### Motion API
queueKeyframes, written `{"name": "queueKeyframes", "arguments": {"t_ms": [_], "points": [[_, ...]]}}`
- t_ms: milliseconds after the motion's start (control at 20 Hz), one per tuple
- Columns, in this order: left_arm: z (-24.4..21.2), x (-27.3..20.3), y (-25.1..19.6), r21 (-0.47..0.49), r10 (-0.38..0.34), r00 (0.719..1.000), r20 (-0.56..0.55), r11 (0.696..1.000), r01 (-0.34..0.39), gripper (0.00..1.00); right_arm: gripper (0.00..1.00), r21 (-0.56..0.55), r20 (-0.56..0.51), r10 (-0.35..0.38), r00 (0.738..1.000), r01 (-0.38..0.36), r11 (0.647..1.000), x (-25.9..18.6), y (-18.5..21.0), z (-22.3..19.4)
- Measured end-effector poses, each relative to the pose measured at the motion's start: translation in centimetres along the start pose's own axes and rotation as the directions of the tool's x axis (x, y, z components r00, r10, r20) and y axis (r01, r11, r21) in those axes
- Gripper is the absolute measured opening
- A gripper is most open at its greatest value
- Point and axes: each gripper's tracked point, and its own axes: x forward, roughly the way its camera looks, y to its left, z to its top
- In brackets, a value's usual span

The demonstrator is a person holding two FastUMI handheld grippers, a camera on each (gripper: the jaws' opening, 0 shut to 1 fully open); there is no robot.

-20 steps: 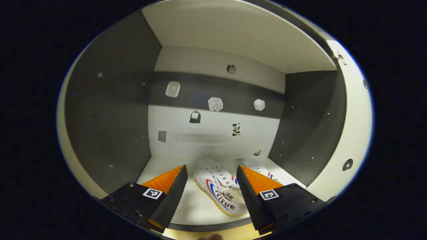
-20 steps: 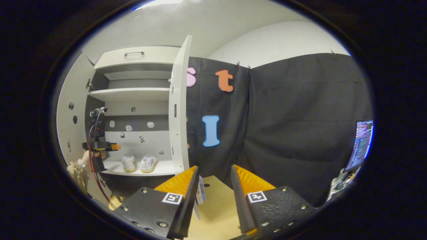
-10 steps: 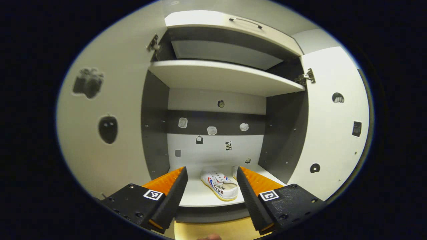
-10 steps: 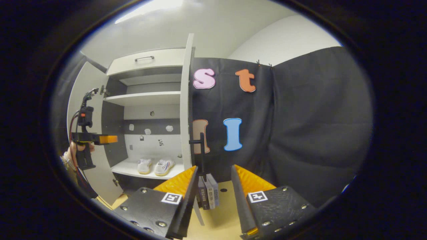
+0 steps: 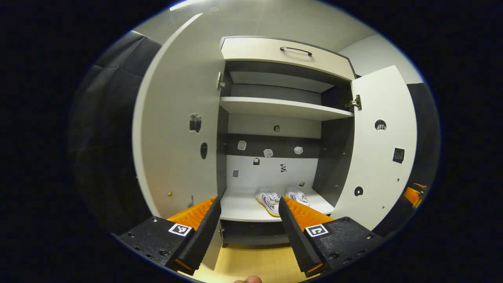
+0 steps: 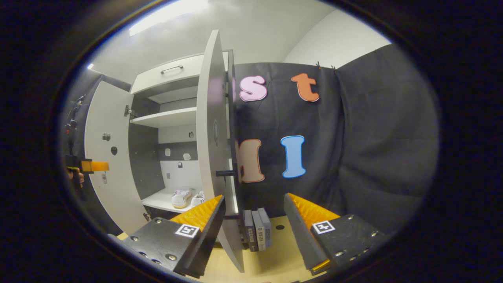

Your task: Grab one shoe with the right hand and put it into the shoe cabinet, grab the other shoe with the left hand and put it into the shoe cabinet; then close the right door with the right hand and the left door with the left hand.

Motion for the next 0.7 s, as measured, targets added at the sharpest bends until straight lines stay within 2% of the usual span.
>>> {"name": "queueKeyframes", "arguments": {"t_ms": [50, 100, 200, 250, 300, 400, 450, 700], "points": [[0.1, -0.8, 0.3, 0.005, 0.011, 1.0, 0.004, 1.0, -0.011, 0.89, 0.84, 0.004, -0.005, 0.011, 1.0, -0.011, 1.0, 0.4, 0.2, -0.1], [0.2, -1.4, 0.5, 0.011, 0.021, 1.0, 0.006, 1.0, -0.021, 0.9, 0.93, 0.003, -0.009, 0.011, 1.0, -0.011, 1.0, 0.8, 0.4, -0.1], [0.9, -2.6, 0.4, 0.015, 0.043, 0.999, 0.011, 0.999, -0.044, 0.89, 0.92, 0.003, -0.005, 0.012, 1.0, -0.012, 1.0, 1.2, 0.4, 0.0], [0.7, -2.6, 0.3, 0.009, 0.05, 0.999, 0.013, 0.999, -0.05, 0.84, 0.92, 0.009, -0.011, 0.023, 1.0, -0.023, 1.0, 1.2, 0.6, 0.0], [0.5, -2.7, 0.2, 0.0, 0.054, 0.999, 0.01, 0.999, -0.054, 0.89, 0.92, 0.013, -0.014, 0.035, 0.999, -0.035, 0.999, 1.2, 0.9, 0.0], [0.1, -2.8, -0.4, -0.022, 0.05, 0.999, 0.002, 0.999, -0.05, 0.9, 0.92, 0.004, -0.015, 0.049, 0.999, -0.049, 0.999, 1.2, 1.6, 0.2], [-0.1, -2.7, -0.6, -0.03, 0.047, 0.999, 0.0, 0.998, -0.047, 0.9, 0.87, -0.006, -0.013, 0.057, 0.998, -0.057, 0.998, 1.1, 2.2, 0.2], [-0.5, -1.6, -1.8, -0.05, 0.014, 1.0, -0.001, 0.999, -0.014, 0.89, 0.92, -0.003, -0.023, 0.15, 0.988, -0.15, 0.989, 1.5, 7.6, -0.3]]}}
